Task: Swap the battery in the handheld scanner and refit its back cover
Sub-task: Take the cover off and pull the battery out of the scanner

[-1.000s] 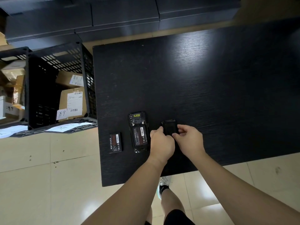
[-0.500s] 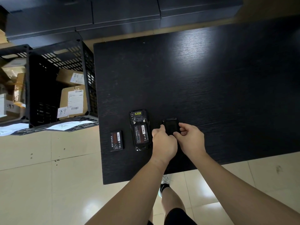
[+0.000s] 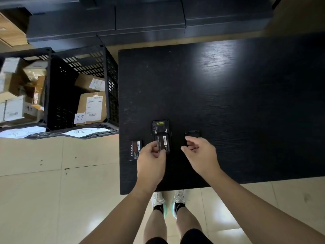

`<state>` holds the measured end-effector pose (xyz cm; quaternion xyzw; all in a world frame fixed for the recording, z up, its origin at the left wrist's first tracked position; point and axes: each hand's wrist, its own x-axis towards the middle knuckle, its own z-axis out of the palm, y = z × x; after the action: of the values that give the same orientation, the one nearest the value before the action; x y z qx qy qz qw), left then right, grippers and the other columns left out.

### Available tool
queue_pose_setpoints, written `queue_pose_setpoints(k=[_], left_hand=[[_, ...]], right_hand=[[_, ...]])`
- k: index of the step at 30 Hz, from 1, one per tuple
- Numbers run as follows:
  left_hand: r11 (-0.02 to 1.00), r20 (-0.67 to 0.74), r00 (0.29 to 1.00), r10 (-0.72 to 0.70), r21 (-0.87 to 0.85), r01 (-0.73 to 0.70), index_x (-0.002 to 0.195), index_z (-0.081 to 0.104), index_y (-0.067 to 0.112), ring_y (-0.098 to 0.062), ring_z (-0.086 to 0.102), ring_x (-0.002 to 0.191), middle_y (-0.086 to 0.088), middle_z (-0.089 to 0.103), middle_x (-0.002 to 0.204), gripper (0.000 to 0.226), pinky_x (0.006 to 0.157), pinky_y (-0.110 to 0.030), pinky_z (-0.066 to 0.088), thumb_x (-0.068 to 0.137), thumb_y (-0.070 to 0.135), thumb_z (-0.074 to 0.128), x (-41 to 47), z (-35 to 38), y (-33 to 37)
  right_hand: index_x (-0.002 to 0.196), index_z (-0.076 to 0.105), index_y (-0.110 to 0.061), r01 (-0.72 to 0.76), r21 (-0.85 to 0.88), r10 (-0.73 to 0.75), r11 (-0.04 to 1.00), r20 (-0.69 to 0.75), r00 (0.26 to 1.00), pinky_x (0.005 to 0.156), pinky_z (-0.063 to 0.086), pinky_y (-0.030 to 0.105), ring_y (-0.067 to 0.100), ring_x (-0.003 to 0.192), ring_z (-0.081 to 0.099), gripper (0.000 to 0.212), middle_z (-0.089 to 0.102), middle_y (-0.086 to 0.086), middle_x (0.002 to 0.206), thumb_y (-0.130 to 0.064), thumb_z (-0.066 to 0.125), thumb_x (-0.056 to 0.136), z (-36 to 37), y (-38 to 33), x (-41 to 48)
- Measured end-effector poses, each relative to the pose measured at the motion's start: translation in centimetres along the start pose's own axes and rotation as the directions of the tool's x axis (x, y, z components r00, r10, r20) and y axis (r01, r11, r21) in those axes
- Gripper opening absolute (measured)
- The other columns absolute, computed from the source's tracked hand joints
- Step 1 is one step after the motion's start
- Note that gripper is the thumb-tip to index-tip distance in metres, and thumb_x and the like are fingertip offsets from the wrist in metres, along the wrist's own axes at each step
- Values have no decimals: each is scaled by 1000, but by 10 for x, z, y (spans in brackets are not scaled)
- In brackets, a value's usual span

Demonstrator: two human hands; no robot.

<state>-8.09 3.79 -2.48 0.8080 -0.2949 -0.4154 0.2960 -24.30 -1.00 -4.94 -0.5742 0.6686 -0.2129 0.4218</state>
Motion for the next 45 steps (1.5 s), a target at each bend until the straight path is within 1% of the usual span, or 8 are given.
queue_pose_setpoints(k=[3, 6, 11, 17, 24, 32, 38, 45], left_hand=[[990, -26, 997, 72, 126, -69, 127, 65, 19, -8, 65, 88, 3, 68, 107, 40, 84, -21, 51, 87, 22, 71, 10, -14, -16], [962, 24, 982, 185, 201, -186, 129, 65, 13, -10, 63, 91, -4, 65, 116, 42, 85, -17, 46, 88, 15, 72, 16, -14, -25], [912, 121, 948, 295, 259, -317, 132, 63, 11, -7, 55, 85, -6, 63, 115, 45, 84, -14, 44, 89, 14, 72, 26, -16, -28], [841, 199, 896, 397, 313, -442, 129, 66, 9, -12, 60, 83, -8, 64, 107, 44, 83, -15, 45, 86, 12, 74, 36, -22, -34], [766, 305, 853, 423, 382, -517, 128, 64, 6, -22, 66, 91, -10, 63, 106, 38, 84, -38, 56, 92, 17, 69, 44, -22, -41], [650, 322, 797, 511, 462, -603, 136, 58, 5, -25, 66, 96, -9, 66, 110, 43, 81, -38, 57, 99, 27, 60, 43, -20, -53], [595, 283, 766, 577, 497, -632, 120, 68, 0, -28, 70, 80, -12, 71, 94, 33, 69, -36, 58, 93, 18, 69, 40, -17, -59], [525, 205, 700, 684, 528, -667, 103, 74, -2, -25, 68, 61, -10, 69, 75, 26, 55, -31, 57, 83, 12, 81, 40, -10, -69]], right_hand=[[121, 71, -17, 78, -38, -75, 996, 94, 993, 79, 52, 12, 5, 85, 66, 40, 64, -5, 102, -17, 79, 82, 22, -6, -6], [128, 67, -16, 112, -54, -102, 992, 154, 983, 82, 55, 17, 7, 89, 66, 46, 64, -2, 107, -17, 78, 83, 34, -5, -6], [131, 65, -14, 151, -128, -123, 980, 203, 971, 85, 59, 29, 9, 87, 69, 50, 66, 4, 113, -19, 78, 83, 37, -3, 3], [129, 65, -9, 264, -152, -221, 952, 253, 942, 82, 61, 30, 11, 86, 70, 51, 67, 8, 114, -19, 81, 82, 33, 2, 10], [136, 58, -8, 434, -270, -338, 859, 338, 878, 83, 59, 35, 14, 92, 65, 49, 62, 5, 120, -29, 67, 93, 31, 8, 8], [136, 56, -4, 518, -342, -412, 784, 338, 846, 78, 59, 42, 25, 95, 68, 47, 63, 10, 120, -30, 60, 97, 35, 14, 4], [128, 61, 0, 566, -393, -474, 724, 312, 823, 67, 62, 41, 26, 84, 71, 49, 67, 13, 111, -35, 49, 95, 38, 16, 0], [121, 64, 2, 597, -447, -543, 667, 258, 799, 65, 63, 37, 24, 82, 71, 45, 69, 12, 104, -32, 50, 97, 42, 21, -2]])
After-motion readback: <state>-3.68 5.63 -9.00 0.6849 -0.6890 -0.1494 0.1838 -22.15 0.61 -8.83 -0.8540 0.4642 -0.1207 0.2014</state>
